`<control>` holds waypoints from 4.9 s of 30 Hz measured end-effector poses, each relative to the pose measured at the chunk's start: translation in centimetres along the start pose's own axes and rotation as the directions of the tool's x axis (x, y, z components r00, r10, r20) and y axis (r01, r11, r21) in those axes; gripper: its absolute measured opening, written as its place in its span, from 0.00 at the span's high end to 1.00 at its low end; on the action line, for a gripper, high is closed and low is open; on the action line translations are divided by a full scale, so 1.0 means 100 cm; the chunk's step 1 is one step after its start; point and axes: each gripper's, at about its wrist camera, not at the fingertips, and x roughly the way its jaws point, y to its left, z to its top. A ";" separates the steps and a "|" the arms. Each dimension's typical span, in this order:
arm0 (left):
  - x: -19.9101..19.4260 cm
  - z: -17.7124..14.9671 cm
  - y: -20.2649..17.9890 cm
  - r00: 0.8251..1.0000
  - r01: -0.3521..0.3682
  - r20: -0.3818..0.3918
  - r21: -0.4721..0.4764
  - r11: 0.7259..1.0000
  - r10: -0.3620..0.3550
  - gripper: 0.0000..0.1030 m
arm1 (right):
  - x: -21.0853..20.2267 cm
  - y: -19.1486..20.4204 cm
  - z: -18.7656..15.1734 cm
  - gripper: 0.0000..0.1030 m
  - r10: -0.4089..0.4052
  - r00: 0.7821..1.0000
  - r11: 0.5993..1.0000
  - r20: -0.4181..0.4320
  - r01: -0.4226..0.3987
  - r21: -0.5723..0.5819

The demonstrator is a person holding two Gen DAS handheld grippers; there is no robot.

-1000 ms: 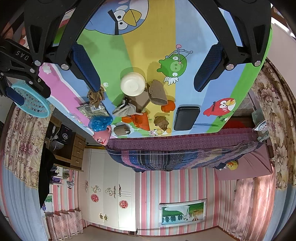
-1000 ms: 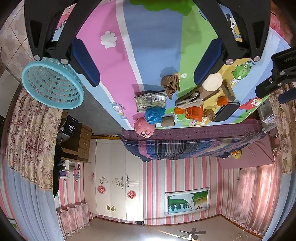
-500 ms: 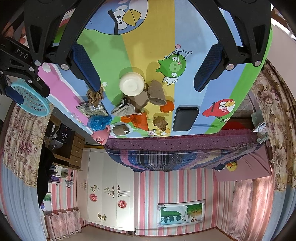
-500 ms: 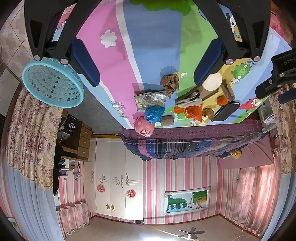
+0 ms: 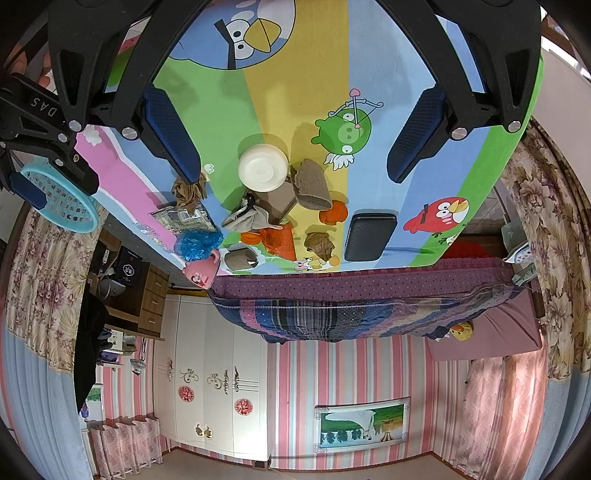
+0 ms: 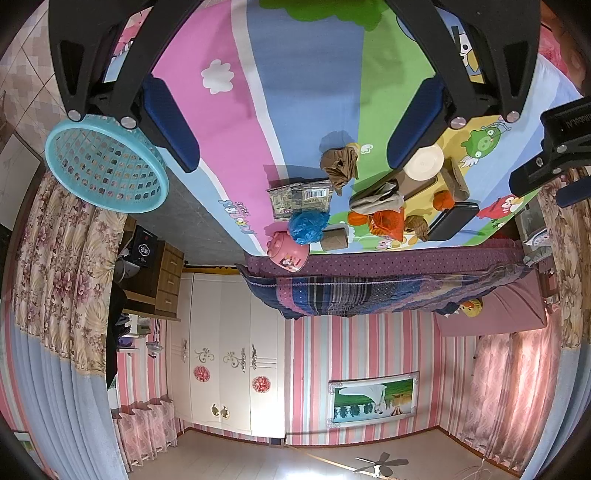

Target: Collect trash

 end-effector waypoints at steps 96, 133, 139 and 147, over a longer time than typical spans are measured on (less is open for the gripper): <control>0.137 0.015 0.042 0.982 0.016 -0.188 -0.014 1.000 -0.019 0.05 | 0.109 -0.003 0.032 0.04 0.012 0.994 0.998 -0.106 -0.018 -0.055; 0.137 0.024 0.057 0.974 0.038 -0.222 -0.009 0.999 -0.039 0.59 | 0.138 0.018 0.001 0.04 0.063 0.975 0.993 -0.213 -0.083 -0.085; 0.135 0.025 0.073 0.973 -0.009 -0.230 -0.041 0.999 -0.001 0.59 | 0.153 0.042 -0.004 0.05 0.061 0.961 0.984 -0.270 -0.104 -0.147; 0.135 0.027 0.070 0.973 -0.012 -0.230 -0.037 0.999 0.003 0.59 | 0.169 0.041 -0.008 0.47 0.131 0.921 0.977 -0.366 -0.183 -0.112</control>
